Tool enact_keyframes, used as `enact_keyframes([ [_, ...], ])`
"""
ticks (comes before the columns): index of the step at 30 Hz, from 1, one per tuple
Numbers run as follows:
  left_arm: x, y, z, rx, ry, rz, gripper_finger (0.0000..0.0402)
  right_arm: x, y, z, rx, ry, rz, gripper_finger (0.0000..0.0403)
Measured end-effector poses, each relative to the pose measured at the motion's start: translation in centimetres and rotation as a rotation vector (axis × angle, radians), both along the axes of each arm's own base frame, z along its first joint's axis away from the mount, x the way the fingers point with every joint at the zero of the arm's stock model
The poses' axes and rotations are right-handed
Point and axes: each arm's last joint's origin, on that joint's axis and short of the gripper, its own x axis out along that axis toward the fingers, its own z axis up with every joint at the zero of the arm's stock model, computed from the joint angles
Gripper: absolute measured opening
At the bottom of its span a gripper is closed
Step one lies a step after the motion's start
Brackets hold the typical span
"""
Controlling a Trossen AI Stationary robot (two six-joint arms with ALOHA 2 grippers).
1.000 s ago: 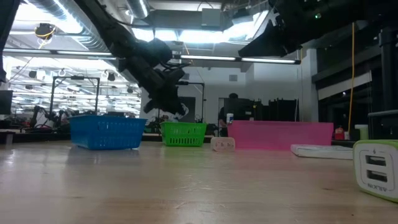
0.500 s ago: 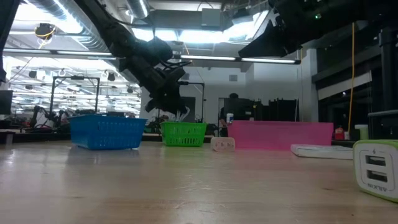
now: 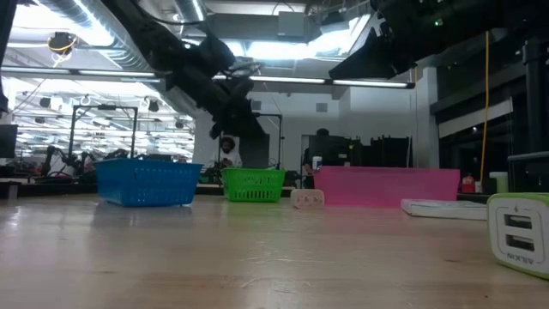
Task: Pick and place items into bin
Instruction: Put the pink charger cable into the green bin
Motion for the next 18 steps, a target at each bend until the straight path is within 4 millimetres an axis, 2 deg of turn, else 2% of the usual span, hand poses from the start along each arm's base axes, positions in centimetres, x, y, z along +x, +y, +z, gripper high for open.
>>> enact_keyframes([
  [5, -0.7, -1.0, 2.8, 0.114, -0.05, -0.054, 0.0101, 0.0, 0.0, 0.0, 0.0, 0.0, 0.0, 0.0],
  [8, -1.3, -2.4, 5.2, 0.184, -0.09, -0.1, 0.0095, 0.0, 0.0, 0.0, -0.002, 0.002, 0.001, 0.0],
  [13, -2.5, -6.3, 8.4, 0.271, -0.109, -0.224, 0.0078, 0.0, 0.0, -0.1, -0.005, 0.017, 0.001, 0.0],
  [18, -3.6, -10.5, 9.8, 0.305, -0.069, -0.331, 0.005, 0.0, 0.0, -0.4, -0.009, 0.031, 0.002, 0.0],
])
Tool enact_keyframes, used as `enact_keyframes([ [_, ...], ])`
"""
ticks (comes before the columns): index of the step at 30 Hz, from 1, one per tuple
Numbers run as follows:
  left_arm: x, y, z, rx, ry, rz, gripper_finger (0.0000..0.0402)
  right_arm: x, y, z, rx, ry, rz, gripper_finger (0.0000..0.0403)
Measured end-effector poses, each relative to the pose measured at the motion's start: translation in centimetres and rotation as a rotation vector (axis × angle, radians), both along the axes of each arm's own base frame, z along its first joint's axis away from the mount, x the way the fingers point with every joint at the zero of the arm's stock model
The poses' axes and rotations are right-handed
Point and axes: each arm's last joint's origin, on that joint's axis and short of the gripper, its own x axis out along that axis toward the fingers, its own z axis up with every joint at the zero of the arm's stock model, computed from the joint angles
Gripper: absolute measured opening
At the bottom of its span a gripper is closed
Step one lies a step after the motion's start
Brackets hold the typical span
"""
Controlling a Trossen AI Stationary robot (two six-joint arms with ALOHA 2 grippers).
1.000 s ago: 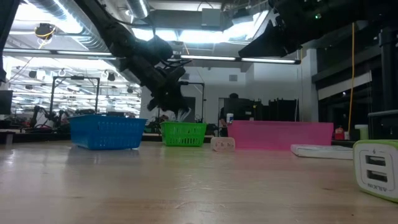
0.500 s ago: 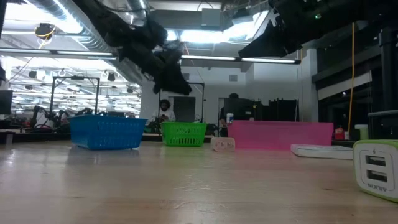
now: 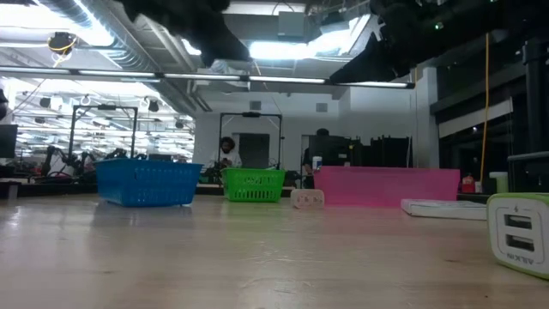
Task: Pick and place items into bin
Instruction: Put the pink charger cable into the green bin
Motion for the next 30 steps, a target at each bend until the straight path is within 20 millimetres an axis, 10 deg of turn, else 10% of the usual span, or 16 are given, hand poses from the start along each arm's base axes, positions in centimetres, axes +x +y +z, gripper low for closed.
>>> enact_keyframes([
  [13, -0.7, -9.9, -1.1, -0.008, 0.214, -0.155, 0.0003, 0.8, 0.1, -1.4, -0.027, 0.042, 0.009, 0.0],
  [30, -2.6, -20.9, -2.5, -0.353, 0.626, 0.198, 0.0001, 0.6, 2.3, -1.6, 0.068, 0.051, 0.163, 0.0],
])
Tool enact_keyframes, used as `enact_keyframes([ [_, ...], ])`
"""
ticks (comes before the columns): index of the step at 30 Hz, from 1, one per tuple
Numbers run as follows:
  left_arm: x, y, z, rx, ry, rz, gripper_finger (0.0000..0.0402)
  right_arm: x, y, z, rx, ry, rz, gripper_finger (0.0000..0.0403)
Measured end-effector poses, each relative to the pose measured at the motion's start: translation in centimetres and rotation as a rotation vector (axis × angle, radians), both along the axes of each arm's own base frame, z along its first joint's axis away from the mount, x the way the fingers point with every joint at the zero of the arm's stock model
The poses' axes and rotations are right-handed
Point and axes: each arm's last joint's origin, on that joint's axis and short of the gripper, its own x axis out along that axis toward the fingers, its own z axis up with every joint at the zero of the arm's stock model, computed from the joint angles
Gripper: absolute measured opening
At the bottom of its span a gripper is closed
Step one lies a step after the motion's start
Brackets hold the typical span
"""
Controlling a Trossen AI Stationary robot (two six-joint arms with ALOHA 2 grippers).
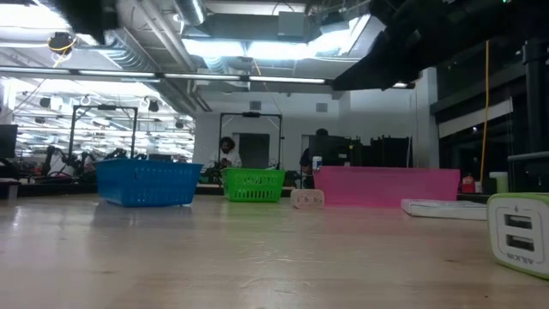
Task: Pick and place items into bin
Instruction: Put the pink charger cable into the green bin
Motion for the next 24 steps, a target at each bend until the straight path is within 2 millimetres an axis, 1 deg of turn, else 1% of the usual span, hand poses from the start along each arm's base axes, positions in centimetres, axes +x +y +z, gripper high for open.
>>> enact_keyframes([
  [5, 0.3, -3.8, -0.8, -0.123, 0.265, 0.178, 0.0002, -0.2, 0.4, -0.1, 0.012, 0.014, 0.01, 0.0],
  [8, 0.1, -6.2, -1.1, -0.167, 0.356, 0.26, 0.0002, -0.3, 0.6, -0.3, 0.008, 0.029, 0.018, 0.0],
  [12, -0.8, -8.9, -1.7, -0.188, 0.376, 0.365, 0.0003, -0.3, 0.6, -0.4, 0.008, 0.042, 0.018, 0.0],
  [15, -1.9, -10.7, -2.5, -0.173, 0.375, 0.411, 0.0003, -0.4, 0.6, -0.5, 0.007, 0.052, 0.017, 0.0],
  [18, -3.3, -12.3, -3.3, -0.176, 0.389, 0.494, 0.0003, -0.4, 0.9, -0.5, 0.006, 0.053, 0.026, 0.0],
  [21, -4.8, -13.7, -4.0, -0.175, 0.387, 0.589, 0.0004, -0.6, 1.3, -0.5, 0.003, 0.054, 0.045, 0.0],
  [24, -6.2, -14.7, -4.6, -0.164, 0.345, 0.668, 0.0008, -0.7, 1.7, -0.5, 0.003, 0.054, 0.061, 0.0],
])
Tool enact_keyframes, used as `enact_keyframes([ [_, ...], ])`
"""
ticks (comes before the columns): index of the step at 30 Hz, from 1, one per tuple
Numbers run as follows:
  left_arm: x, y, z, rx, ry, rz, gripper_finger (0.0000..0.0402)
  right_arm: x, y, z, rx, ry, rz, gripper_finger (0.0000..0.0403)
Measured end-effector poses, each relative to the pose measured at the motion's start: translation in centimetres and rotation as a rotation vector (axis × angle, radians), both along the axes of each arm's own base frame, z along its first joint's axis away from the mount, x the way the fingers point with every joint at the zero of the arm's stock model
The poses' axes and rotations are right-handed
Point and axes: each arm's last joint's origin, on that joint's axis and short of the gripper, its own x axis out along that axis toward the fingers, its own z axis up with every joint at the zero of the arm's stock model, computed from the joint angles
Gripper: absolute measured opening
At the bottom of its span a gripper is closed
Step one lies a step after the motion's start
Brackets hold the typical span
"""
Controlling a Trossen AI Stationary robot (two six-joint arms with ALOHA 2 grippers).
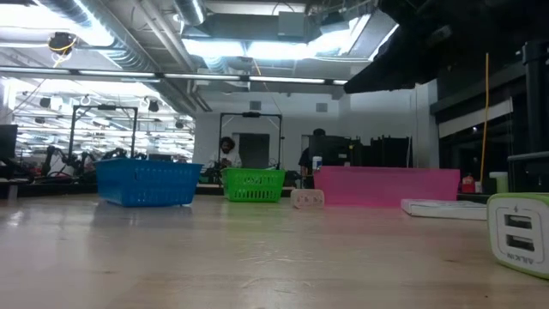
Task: Pick and place items into bin
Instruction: Put the pink charger cable into the green bin
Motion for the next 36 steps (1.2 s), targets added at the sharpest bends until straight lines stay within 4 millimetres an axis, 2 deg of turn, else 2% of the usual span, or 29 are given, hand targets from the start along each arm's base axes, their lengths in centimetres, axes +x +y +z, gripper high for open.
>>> enact_keyframes([
  [4, -0.9, -1.0, -1.0, 0.041, -0.016, -0.006, 0.003, -0.1, 0.5, 0.0, 0.0, 0.0, 0.02, 0.0],
  [12, -0.2, -1.3, -3.0, 0.112, 0.029, 0.022, 0.0103, -0.3, 0.9, 0.0, 0.001, -0.001, 0.035, 0.0],
  [19, -0.8, -1.2, -3.7, 0.138, 0.17, 0.082, 0.015, -0.3, 0.9, 0.0, 0.022, -0.003, 0.025, 0.0],
  [24, -0.7, -1.2, -4.0, 0.145, 0.16, 0.086, 0.0164, -0.3, 0.9, 0.0, 0.03, -0.004, 0.021, 0.0],
  [36, -0.7, -2.3, -8.1, 0.247, 0.258, 0.099, 0.0164, -0.3, 0.9, 0.0, 0.042, -0.005, 0.016, 0.0],
])
